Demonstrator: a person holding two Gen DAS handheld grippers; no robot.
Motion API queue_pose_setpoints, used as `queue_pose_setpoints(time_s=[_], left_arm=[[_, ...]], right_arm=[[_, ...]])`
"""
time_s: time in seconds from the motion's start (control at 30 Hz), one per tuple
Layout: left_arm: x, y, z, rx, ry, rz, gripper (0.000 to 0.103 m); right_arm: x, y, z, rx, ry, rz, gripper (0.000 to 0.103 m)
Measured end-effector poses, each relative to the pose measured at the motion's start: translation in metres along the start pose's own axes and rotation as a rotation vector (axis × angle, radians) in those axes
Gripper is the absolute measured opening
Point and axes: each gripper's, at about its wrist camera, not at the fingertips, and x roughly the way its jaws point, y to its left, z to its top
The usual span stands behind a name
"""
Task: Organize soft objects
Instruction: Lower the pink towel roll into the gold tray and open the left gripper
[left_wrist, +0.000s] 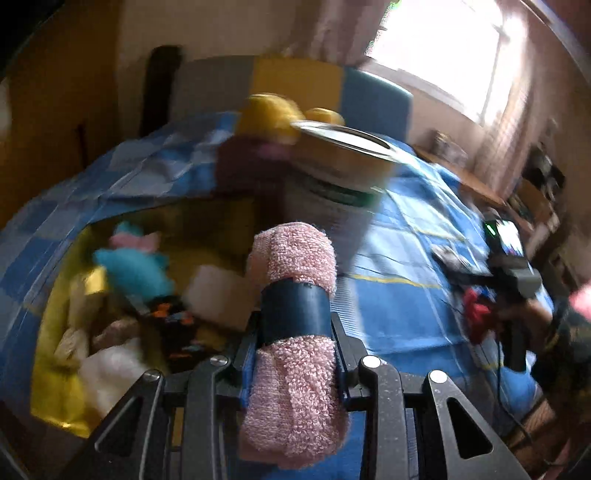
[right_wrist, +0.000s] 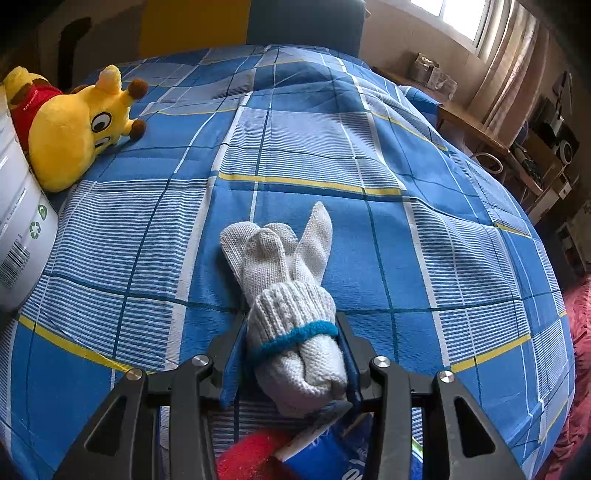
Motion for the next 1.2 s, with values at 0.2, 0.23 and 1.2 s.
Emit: queue_pose_setpoints(time_s=[0.2, 0.23, 1.2], left_arm=[[-0.021, 0.088, 0.011, -0.226, -0.033, 0.080, 0.033], [-0.025, 0.102, 0.011, -0.258, -0.039, 0.097, 0.033], [0.009, 0.097, -0.007, -0.191, 0.047, 0.123, 0.057]], right_arm=[[-0.001, 0.001, 0.000, -0.004, 0.000, -0.008, 0.044], [-0.001, 0.001, 0.000, -0.003, 0.000, -0.008, 0.044], [0.001, -0.005, 0.002, 0.041, 0.010, 0.011, 0.044]])
